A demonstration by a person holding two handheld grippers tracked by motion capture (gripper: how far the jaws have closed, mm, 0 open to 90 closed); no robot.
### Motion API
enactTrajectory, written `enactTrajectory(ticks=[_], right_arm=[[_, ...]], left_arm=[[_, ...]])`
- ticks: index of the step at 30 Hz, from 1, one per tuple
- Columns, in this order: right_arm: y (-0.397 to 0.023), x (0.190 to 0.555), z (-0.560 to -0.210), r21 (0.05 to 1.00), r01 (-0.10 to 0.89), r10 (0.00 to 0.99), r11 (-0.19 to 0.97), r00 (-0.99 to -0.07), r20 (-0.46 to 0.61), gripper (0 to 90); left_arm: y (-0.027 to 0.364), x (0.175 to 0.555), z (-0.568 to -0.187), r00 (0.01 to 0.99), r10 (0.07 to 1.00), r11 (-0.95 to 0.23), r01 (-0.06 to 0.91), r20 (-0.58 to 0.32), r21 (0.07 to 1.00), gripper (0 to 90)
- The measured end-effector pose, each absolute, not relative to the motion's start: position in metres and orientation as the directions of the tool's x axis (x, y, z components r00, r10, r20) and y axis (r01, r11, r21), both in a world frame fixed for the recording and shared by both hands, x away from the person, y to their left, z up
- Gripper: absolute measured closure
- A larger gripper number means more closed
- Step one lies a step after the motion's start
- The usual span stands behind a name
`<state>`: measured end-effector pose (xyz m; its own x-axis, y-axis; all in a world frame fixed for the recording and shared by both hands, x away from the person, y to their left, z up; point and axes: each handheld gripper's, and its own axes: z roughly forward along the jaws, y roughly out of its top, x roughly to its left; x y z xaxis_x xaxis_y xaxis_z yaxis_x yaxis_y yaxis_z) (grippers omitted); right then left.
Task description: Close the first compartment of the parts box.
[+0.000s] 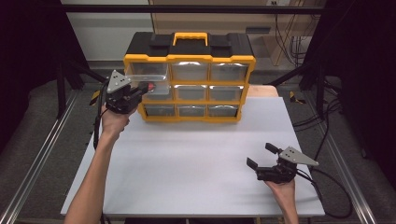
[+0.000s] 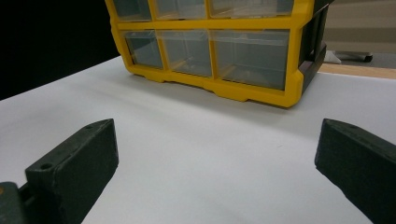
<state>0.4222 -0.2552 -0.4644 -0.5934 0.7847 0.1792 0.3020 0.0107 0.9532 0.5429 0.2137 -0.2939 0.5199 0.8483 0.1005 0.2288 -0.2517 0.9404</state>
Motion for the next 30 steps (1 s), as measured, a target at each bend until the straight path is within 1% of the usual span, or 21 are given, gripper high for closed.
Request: enactTrajectory(ticks=[5,16,30], right_arm=[[-0.255,0.422,-0.465,0.952,0.305,0.785,0.01,-0.592,0.181,0.5],[-0.255,0.423,-0.465,0.952,0.306,0.786,0.011,-0.592,0.181,0.4],[-0.254,0.423,-0.465,0.951,0.308,0.786,0.014,-0.591,0.18,0.4]], left_arm=[[0.215,0.548,-0.293,0.516,0.853,-0.242,0.248,0.084,0.938,88.8],[0.217,0.56,-0.293,0.501,0.863,-0.229,0.26,0.072,0.938,88.8],[0.216,0.574,-0.293,0.486,0.87,-0.24,0.267,0.085,0.933,88.8]])
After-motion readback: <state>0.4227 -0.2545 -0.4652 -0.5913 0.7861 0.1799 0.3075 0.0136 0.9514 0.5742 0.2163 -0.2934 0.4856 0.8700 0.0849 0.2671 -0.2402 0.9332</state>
